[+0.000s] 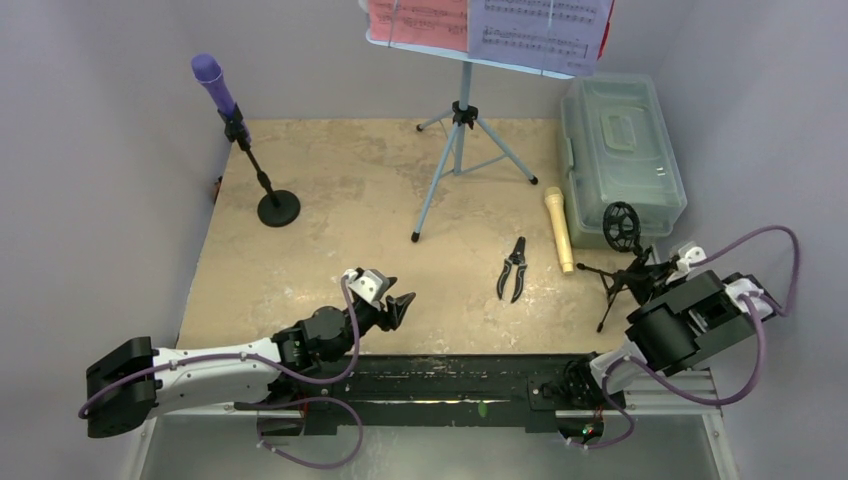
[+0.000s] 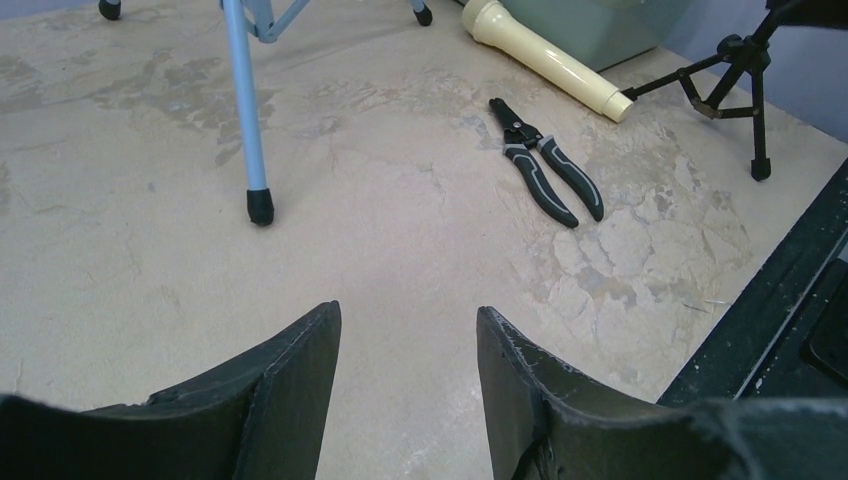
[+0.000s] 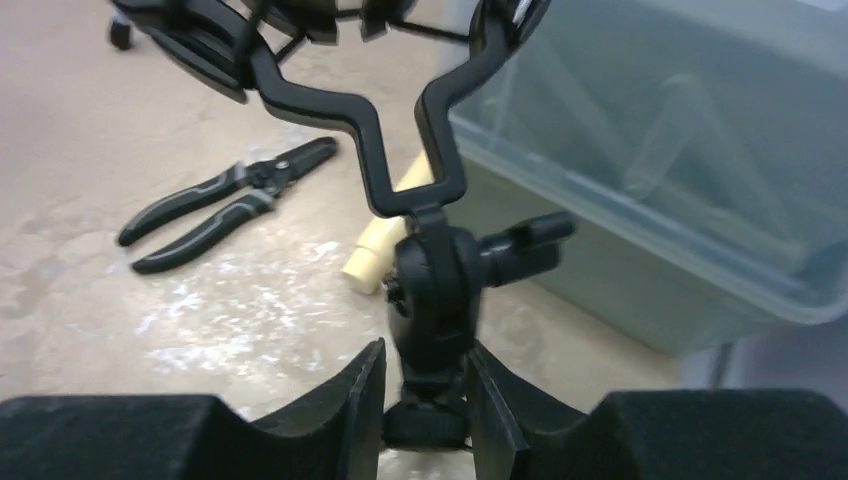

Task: Pack up the instrument practice props
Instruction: Place the microphone stand at the corner of the board, then pick up the microphone stand with the microphone from the center of the board.

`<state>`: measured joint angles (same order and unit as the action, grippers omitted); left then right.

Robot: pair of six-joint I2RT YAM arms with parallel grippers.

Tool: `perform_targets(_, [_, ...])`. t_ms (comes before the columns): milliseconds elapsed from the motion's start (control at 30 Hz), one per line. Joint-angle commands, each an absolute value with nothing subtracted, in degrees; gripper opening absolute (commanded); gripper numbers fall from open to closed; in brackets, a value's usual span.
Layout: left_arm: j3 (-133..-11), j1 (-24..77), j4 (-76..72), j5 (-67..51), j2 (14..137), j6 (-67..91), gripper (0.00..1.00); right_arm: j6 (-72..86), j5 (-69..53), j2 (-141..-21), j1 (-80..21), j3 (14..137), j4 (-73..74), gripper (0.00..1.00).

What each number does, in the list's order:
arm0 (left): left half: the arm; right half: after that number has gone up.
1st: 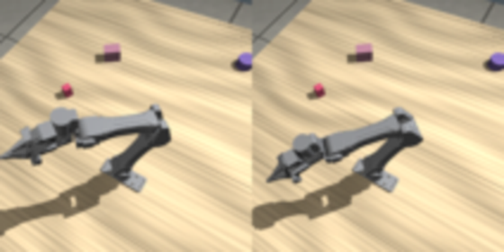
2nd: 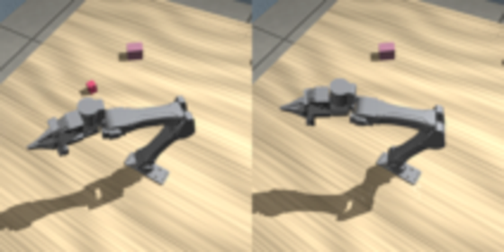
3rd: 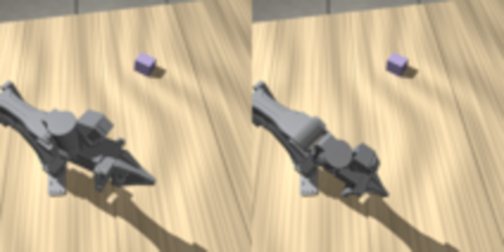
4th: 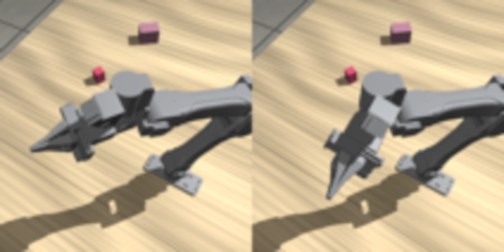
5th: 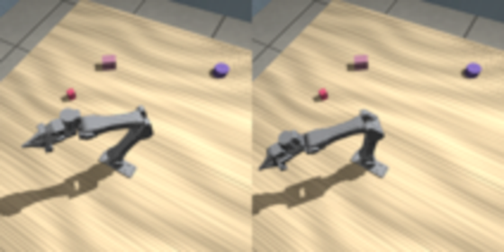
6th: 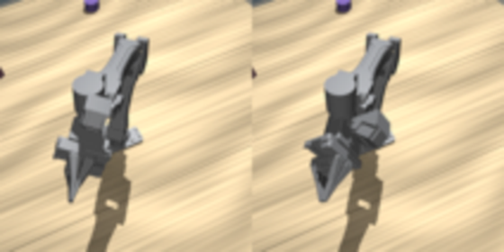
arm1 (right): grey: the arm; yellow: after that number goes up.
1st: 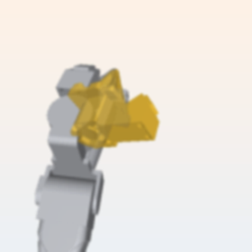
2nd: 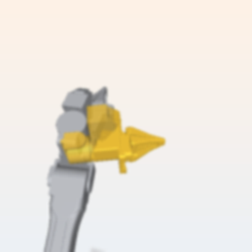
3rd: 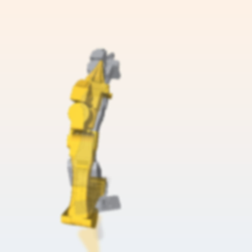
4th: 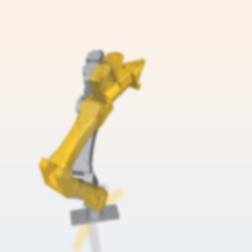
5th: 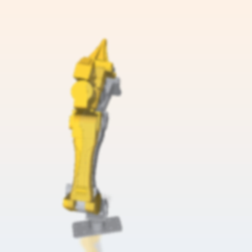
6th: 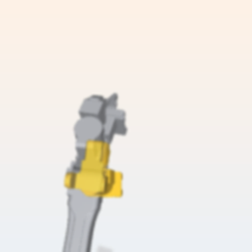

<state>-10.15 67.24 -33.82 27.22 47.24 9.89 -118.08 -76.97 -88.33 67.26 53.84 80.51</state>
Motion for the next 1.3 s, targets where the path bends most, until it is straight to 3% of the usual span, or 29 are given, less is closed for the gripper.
perform_targets(0, [-12.10, 67.06, -35.90, 26.83, 45.96, 9.61, 0.51, -125.59, -63.83, -88.91, 66.48, 50.45, 78.11, 0.43])
perform_targets(167, [-11.70, 67.10, -35.43, 26.95, 44.92, 9.71, 0.51, -123.57, -63.37, -85.18, 67.01, 50.69, 77.80, 0.65])
perform_targets(433, [-11.69, 67.07, -35.51, 26.54, 44.76, 9.96, 0.51, -117.40, -61.97, -76.51, 67.12, 55.51, 78.49, 0.88])
perform_targets(833, [-11.34, 67.06, -35.27, 26.39, 43.33, 9.87, 0.51, -106.86, -55.68, -63.31, 66.40, 64.32, 79.50, 0.99])
perform_targets(1267, [-10.72, 67.06, -34.85, 26.85, 42.10, 9.62, 0.51, -88.61, -55.23, -54.43, 55.37, 79.70, 79.19, 0.99])
